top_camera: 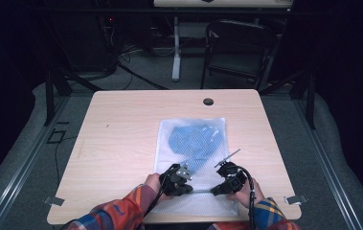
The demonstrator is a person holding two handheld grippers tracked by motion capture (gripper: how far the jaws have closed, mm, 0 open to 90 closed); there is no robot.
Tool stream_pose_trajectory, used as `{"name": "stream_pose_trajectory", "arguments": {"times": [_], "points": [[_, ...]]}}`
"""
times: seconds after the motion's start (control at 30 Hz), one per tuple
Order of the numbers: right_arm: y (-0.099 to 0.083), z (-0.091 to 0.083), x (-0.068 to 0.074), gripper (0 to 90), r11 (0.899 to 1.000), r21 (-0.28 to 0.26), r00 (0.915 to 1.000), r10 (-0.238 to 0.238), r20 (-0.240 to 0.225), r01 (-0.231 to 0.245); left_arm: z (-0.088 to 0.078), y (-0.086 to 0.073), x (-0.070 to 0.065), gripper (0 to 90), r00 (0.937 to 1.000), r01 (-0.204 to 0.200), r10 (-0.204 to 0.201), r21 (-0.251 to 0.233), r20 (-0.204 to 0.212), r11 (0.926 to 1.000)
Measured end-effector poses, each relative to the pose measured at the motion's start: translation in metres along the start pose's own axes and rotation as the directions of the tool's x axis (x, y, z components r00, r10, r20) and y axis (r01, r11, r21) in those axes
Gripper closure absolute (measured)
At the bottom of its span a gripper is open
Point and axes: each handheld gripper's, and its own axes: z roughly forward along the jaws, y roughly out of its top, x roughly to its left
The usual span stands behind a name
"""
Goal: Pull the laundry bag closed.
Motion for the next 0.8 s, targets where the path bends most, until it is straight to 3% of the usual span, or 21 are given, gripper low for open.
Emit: {"name": "stream_pose_trajectory", "arguments": {"times": [0.13, 0.2, 0.37, 0.43, 0.67, 0.8], "points": [[-0.0003, -0.0008, -0.0006, 87.0, 1.0, 0.006, 0.9999, -0.006, 0.014, 0.006, 0.0, 0.0001, -0.0001, 90.0, 1.0, -0.001, 0.001, 0.0, -0.001, 1.0], [-0.0019, -0.0004, -0.0018, 87.0, 1.0, -0.01, 0.9998, 0.017, 0.011, -0.017, -0.0001, 0.0, 0.0002, 90.0, 1.0, -0.002, 0.002, 0.002, 0.001, 1.0], [-0.0033, -0.0039, -0.0055, 87.0, 1.0, 0.013, 0.9995, 0.01, 0.03, -0.011, -0.0001, -0.0001, 0.0004, 90.0, 1.0, -0.004, 0.004, 0.001, 0.002, 1.0], [-0.0044, -0.0041, -0.0059, 87.0, 1.0, -0.001, 0.9997, 0.02, 0.01, -0.02, -0.0001, 0.0, 0.0003, 90.0, 1.0, -0.005, 0.005, 0.001, 0.002, 1.0], [-0.0058, -0.0059, -0.0077, 87.0, 1.0, 0.011, 0.9994, 0.006, 0.034, -0.007, 0.0001, -0.0001, 0.0001, 90.0, 1.0, -0.003, 0.003, -0.001, 0.0, 1.0], [-0.0079, -0.0075, -0.0087, 87.0, 1.0, 0.011, 0.9987, 0.023, 0.046, -0.023, -0.0001, -0.0001, 0.0005, 90.0, 1.0, -0.005, 0.005, 0.0, 0.001, 1.0]]}}
